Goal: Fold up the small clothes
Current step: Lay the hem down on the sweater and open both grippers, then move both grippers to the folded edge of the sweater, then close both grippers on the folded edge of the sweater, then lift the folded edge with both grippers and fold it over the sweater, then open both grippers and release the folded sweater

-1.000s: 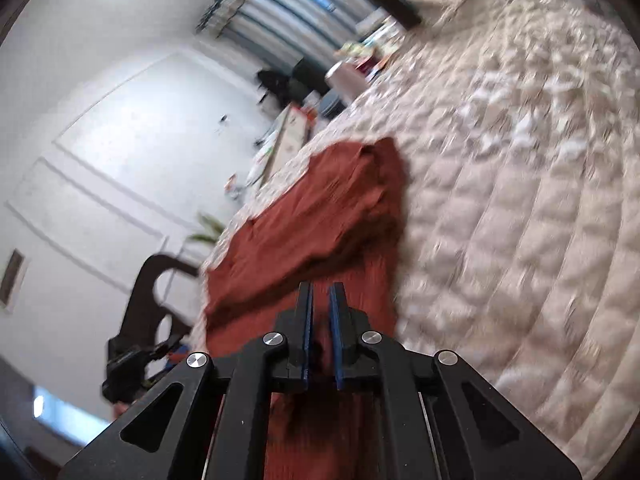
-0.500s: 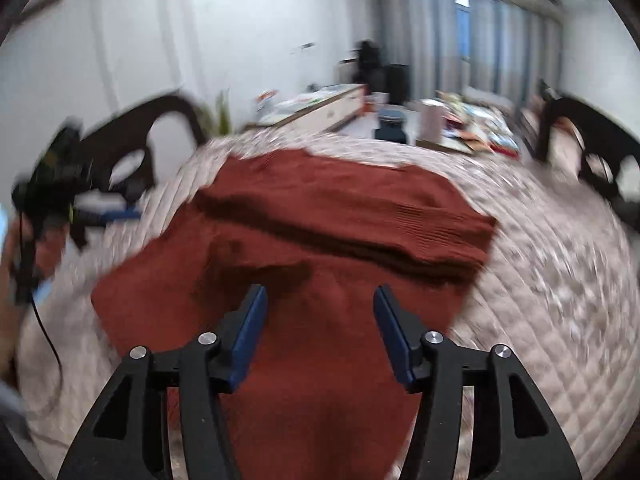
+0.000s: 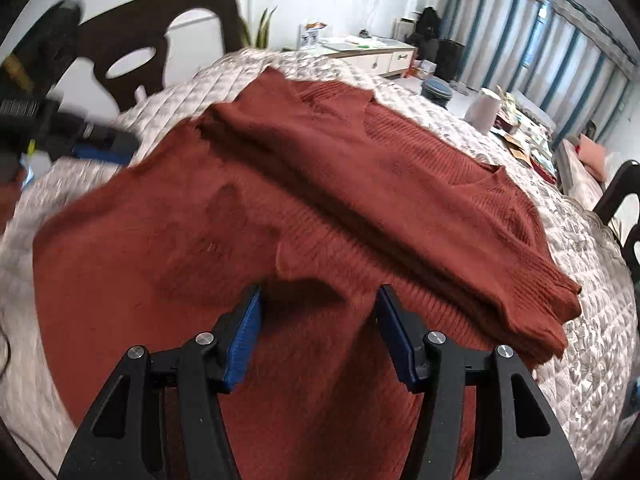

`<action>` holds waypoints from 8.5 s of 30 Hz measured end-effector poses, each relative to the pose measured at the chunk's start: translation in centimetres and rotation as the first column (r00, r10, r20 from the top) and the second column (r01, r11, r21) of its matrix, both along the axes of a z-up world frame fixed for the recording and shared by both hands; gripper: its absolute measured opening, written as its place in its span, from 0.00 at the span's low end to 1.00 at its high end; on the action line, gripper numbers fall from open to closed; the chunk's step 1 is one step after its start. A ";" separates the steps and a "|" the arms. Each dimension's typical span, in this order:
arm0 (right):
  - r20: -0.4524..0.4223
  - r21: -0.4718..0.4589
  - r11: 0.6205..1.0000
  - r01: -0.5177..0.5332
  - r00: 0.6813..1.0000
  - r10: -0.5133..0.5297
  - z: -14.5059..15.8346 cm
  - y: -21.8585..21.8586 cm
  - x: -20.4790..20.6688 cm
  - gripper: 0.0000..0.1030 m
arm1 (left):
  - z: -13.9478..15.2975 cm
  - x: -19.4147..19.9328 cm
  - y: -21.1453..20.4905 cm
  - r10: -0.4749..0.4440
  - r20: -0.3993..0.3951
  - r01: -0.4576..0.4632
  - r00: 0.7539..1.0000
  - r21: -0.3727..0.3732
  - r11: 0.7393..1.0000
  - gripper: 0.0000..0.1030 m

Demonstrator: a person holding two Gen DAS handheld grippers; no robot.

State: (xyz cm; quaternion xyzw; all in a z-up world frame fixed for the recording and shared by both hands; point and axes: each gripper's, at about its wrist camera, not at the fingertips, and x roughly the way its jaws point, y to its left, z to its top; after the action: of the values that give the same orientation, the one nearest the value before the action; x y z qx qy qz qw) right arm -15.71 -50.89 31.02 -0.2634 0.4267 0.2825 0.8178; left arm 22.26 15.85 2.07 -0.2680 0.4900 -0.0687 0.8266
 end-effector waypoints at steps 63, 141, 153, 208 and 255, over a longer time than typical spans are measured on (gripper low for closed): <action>0.027 -0.058 0.975 0.215 0.977 -0.214 1.7 -11.2 -5.9 0.55 | -0.1 -8.5 -4.8 -0.204 0.025 0.184 0.979 0.328 0.927 0.74; 0.305 -0.061 0.998 -0.009 0.952 0.027 4.6 -11.8 -24.7 0.06 | 3.4 -23.7 -14.5 -0.721 -0.028 0.434 0.693 0.814 0.386 0.18; 0.379 -0.090 0.996 -0.008 0.924 0.041 7.8 -13.3 -35.3 0.06 | 7.6 -32.4 -14.5 -0.748 0.029 0.435 0.663 0.798 0.417 0.19; 0.215 -0.013 0.985 0.170 0.963 -0.164 8.7 -10.3 -8.1 0.43 | 9.1 -5.3 -8.4 -0.390 0.181 0.213 0.903 0.599 0.771 0.70; 0.149 0.144 0.966 -0.214 0.970 0.192 4.9 1.4 -20.5 0.67 | 2.2 -16.7 1.3 -0.011 0.132 0.000 0.991 0.083 0.997 0.89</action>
State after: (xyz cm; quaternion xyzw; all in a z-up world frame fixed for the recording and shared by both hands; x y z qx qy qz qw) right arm -36.19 -49.48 35.90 -0.2579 0.3179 0.3798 0.8296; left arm 5.56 17.14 4.27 -0.2268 0.4374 -0.0684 0.8675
